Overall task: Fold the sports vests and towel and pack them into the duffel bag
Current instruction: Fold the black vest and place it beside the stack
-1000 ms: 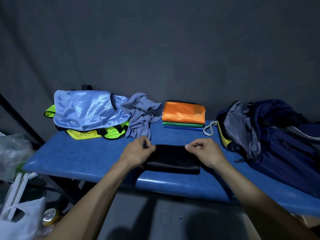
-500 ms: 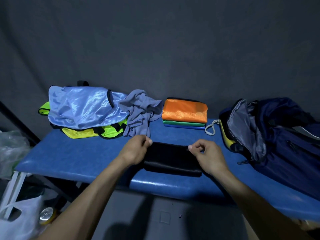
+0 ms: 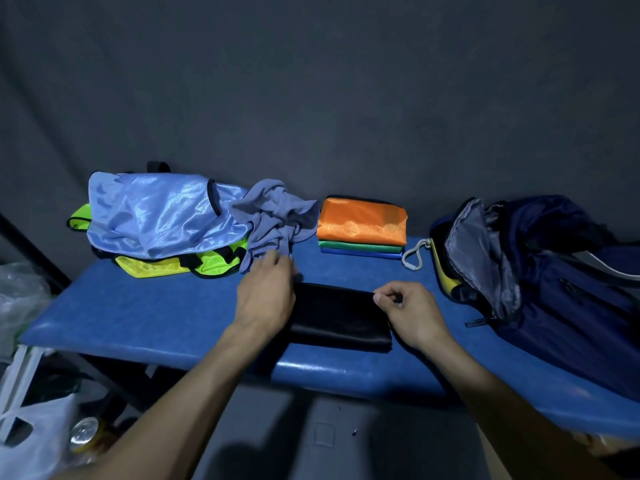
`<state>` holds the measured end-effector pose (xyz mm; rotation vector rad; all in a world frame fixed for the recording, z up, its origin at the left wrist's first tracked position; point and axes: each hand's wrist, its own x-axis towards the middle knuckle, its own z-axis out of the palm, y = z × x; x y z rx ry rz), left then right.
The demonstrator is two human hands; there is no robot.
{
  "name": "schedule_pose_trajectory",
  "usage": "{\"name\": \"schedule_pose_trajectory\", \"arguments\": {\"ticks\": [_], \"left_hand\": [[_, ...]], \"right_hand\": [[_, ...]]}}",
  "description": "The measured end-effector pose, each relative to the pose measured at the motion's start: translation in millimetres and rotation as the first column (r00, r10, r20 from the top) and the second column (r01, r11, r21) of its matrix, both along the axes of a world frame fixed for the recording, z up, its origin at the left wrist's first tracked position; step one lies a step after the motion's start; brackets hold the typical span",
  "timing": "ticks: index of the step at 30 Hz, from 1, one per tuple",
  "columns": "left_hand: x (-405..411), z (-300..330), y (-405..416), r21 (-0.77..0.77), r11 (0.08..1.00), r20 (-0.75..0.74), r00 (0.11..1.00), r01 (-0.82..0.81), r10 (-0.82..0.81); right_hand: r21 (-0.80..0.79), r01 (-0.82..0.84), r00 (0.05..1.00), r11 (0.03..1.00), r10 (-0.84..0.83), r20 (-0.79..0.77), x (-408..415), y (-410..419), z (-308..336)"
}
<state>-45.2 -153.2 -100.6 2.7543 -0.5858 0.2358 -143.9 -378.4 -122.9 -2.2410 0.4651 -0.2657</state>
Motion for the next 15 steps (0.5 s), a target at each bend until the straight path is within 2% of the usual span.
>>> {"name": "schedule_pose_trajectory", "arguments": {"ticks": [2, 3, 5, 7, 13, 15], "left_hand": [[-18, 2, -10, -0.056, 0.994, 0.213, 0.974, 0.094, -0.081], [-27, 0, -14, -0.071, 0.982, 0.258, 0.954, 0.174, -0.15], [-38, -12, -19, -0.051, 0.963, 0.187, 0.95, 0.263, -0.25], [-40, -28, -21, -0.025, 0.959, 0.106, 0.955, 0.282, -0.278], [-31, -41, -16, -0.079, 0.943, 0.08, 0.945, 0.322, -0.316], [-30, -43, -15, -0.083, 0.938, 0.081, 0.94, 0.337, -0.331]], "right_hand": [[-0.016, -0.003, 1.0, 1.0, 0.003, 0.005, -1, 0, 2], [-0.024, 0.001, 1.0, 1.0, 0.0, 0.009, -1, 1, 3], [-0.02, 0.024, 1.0, 1.0, -0.024, 0.021, 0, 1, 4], [0.008, 0.054, 0.998, 0.999, -0.054, 0.036, 0, 2, 5], [0.083, 0.023, 0.995, 0.996, -0.031, 0.1, -1, 2, 5], [0.184, -0.03, 0.995, 0.982, 0.013, 0.095, 1, -4, 7]]}}
